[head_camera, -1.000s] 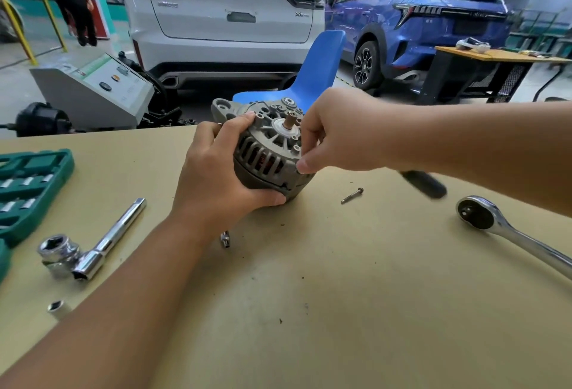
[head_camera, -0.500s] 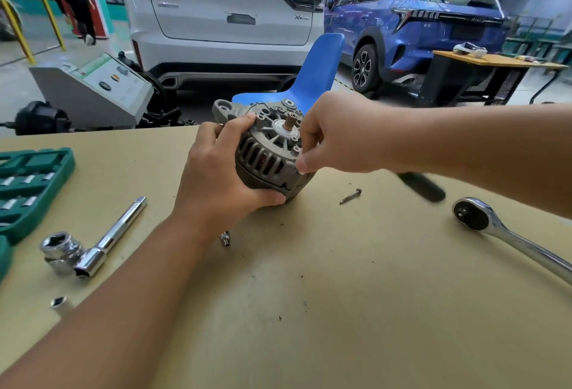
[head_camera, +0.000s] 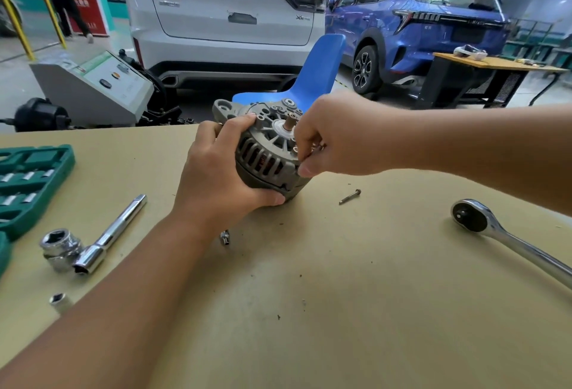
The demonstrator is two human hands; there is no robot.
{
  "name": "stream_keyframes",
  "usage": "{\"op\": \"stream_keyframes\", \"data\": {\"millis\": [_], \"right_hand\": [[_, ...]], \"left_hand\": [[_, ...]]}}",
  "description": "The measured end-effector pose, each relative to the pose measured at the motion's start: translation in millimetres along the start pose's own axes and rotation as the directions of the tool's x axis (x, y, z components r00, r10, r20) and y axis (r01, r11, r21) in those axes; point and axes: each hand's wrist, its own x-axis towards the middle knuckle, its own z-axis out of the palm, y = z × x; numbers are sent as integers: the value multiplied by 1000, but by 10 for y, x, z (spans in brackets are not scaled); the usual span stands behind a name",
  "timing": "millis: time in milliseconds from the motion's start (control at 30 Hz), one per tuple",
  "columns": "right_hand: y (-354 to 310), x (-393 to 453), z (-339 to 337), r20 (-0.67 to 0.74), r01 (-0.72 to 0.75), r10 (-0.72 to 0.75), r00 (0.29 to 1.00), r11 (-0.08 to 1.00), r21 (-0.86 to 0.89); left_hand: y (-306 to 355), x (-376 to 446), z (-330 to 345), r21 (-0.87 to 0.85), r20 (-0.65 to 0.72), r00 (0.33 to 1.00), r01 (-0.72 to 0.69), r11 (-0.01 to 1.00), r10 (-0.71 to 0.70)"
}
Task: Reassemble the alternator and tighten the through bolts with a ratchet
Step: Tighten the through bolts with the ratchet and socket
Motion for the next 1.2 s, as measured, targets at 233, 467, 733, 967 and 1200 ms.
{"op": "stream_keyframes", "data": {"millis": [233, 467, 733, 967, 1200], "right_hand": [[63, -48, 22, 58, -128, 122, 991, 985, 118], [-60, -21, -11, 19, 13, -11, 1000, 995, -96], [110, -105, 115, 95, -287, 272, 958, 879, 381], [-21, -106, -51, 144, 362, -334, 931, 814, -454], [-145, 53, -12, 92, -239, 227, 969, 959, 150]], "left_hand": [[-2, 0, 1, -4, -5, 1000, -1, 1000, 1], [7, -15, -3, -8, -4, 1000, -2, 1000, 2], [12, -14, -2, -1, -16, 1000, 9, 1000, -9], [9, -9, -6, 17, -10, 1000, 7, 1000, -7], [24, -21, -14, -5, -8, 1000, 0, 1000, 0]]}}
